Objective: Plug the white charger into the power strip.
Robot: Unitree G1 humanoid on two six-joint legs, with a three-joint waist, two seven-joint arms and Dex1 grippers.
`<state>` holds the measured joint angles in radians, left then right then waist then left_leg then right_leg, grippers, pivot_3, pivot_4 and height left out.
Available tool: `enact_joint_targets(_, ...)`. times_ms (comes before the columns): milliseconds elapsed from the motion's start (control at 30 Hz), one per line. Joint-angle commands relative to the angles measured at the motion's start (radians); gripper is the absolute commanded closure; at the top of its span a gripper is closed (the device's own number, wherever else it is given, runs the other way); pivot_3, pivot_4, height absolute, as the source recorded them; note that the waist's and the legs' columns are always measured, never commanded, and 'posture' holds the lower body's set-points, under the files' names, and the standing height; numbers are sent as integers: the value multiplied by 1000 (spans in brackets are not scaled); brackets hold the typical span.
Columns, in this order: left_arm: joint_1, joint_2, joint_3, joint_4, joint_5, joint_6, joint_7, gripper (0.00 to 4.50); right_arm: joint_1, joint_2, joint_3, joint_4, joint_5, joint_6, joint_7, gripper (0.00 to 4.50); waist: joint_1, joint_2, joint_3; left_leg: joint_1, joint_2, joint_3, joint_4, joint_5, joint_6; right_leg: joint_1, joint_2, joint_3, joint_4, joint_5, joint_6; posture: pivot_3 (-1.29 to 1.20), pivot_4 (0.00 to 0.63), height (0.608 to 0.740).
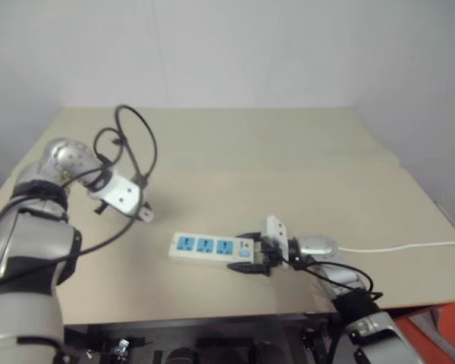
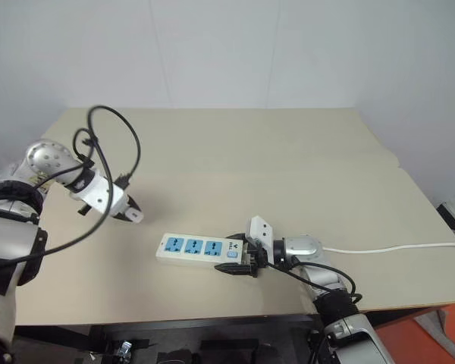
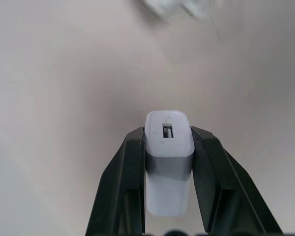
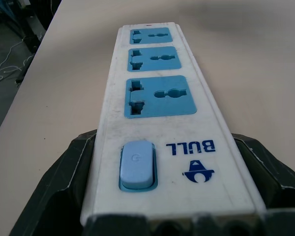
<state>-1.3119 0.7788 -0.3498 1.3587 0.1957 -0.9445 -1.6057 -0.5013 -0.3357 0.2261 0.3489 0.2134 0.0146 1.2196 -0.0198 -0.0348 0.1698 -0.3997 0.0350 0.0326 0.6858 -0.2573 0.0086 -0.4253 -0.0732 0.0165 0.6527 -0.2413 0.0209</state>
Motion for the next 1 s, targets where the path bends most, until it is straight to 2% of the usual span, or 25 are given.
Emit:
enact_joint_targets(33, 28, 31, 4, -127, -229, 192, -9, 3520, -28, 10, 3, 9, -1, -45, 14, 1067, -2, 0, 0, 0, 0, -1, 0, 0, 0, 0, 0, 0, 4, 0, 0, 0, 150, 740)
enact_joint_targets(200, 107, 77, -1, -330, -505, 482, -9, 3520, -37, 19, 5, 37, -8, -69, 21, 1067, -10, 0, 0, 0, 0, -2, 1, 0, 0, 0, 0, 0, 5, 0, 0, 0, 150, 740)
enact_joint_targets(333, 161, 82, 59, -442, -632, 653, -9, 3520, -42, 24, 3, 52, -11, -82, 22, 1067, -11, 0, 0, 0, 0, -3, 2, 0, 0, 0, 0, 0, 5, 0, 0, 0, 150, 740)
enact_joint_targets(533, 254, 4, 252, -617, -727, 901, 67, 3520, -42, 26, -2, 59, -12, -92, 17, 1067, -17, 0, 0, 0, 0, -3, 3, 0, 0, 0, 1, -1, 5, 0, 0, 0, 150, 740)
enact_joint_targets(600, 301, -19, 300, -716, -750, 986, 124, 3520, -42, 26, -4, 60, -12, -94, 15, 1067, -18, 0, 0, -1, 0, -4, 4, 0, 0, 1, 1, -1, 6, 0, 0, 0, 150, 740)
enact_joint_targets(667, 412, -58, 343, -908, -804, 1077, 206, 3520, -36, 24, -8, 51, -12, -94, 8, 1067, -21, 0, 0, -1, 0, -5, 5, 0, 0, 1, 1, -1, 6, 0, 0, 0, 150, 740)
enact_joint_targets(833, 582, -159, 373, -1189, -837, 1175, 342, 3520, -20, 14, -2, 34, -15, -95, 11, 1067, -18, 0, 0, -1, 0, -10, 7, 0, 0, 1, 0, 0, 8, 0, 0, 0, 150, 740)
enact_joint_targets(1000, 670, -239, 365, -1319, -862, 1248, 406, 3520, -29, 17, -1, 38, -13, -91, 8, 1067, -16, 0, 0, 0, -1, -9, 7, 0, 0, 2, 0, 0, 9, 0, 0, 0, 150, 740)
